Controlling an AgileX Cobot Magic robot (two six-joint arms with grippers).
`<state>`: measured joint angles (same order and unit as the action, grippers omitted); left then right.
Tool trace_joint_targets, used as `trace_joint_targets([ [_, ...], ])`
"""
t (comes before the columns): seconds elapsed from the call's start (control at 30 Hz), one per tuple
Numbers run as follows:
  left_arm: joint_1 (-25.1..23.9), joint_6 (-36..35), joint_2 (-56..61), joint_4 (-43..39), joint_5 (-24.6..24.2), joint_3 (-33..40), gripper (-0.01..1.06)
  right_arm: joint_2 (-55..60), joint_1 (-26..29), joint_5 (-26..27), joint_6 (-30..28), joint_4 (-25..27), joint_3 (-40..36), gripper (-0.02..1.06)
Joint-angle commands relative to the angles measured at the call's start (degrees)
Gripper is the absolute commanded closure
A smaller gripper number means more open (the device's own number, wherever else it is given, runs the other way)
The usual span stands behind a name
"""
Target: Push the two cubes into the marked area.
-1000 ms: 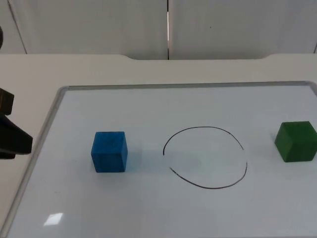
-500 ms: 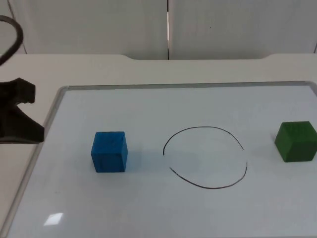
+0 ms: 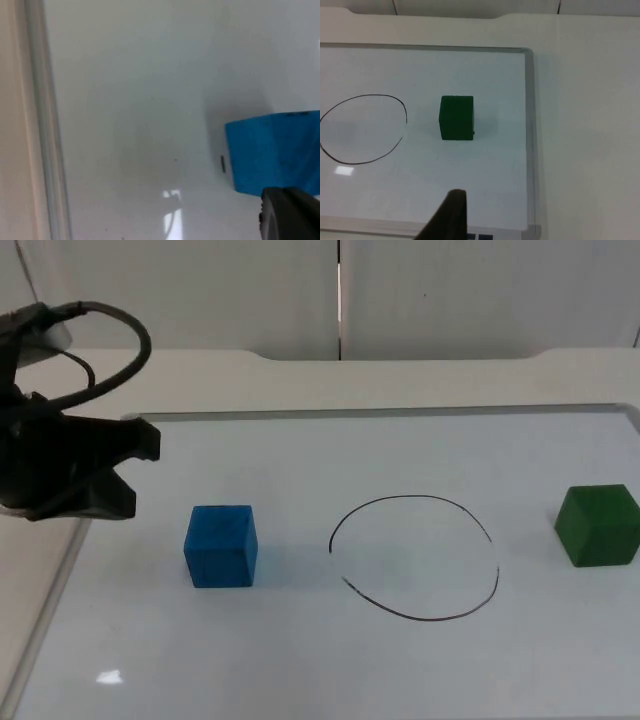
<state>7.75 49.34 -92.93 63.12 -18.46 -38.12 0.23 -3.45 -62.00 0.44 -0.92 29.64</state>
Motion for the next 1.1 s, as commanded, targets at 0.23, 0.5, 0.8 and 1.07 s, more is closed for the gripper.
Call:
trace_joint_targets([
  [0.23, 0.82, 0.53, -6.66, 1.97, 4.06, -1.91, 1.05, -0.23, 0.38, 0.17, 0.17, -0.13, -0.13, -0.01],
  [0.5, 3.90, 1.97, -11.54, 2.29, 7.22, -4.90, 1.05, -0.23, 0.38, 0.17, 0.17, 0.00, -0.13, -0.01],
  [0.8, 3.91, 1.97, -15.00, 2.79, 6.39, -6.17, 1.05, -0.23, 0.38, 0.17, 0.17, 0.00, -0.13, -0.01],
  [1.07, 6.74, 3.77, -15.00, 3.93, 6.39, -6.17, 1.05, -0.23, 0.38, 0.17, 0.17, 0.00, -0.13, -0.01],
])
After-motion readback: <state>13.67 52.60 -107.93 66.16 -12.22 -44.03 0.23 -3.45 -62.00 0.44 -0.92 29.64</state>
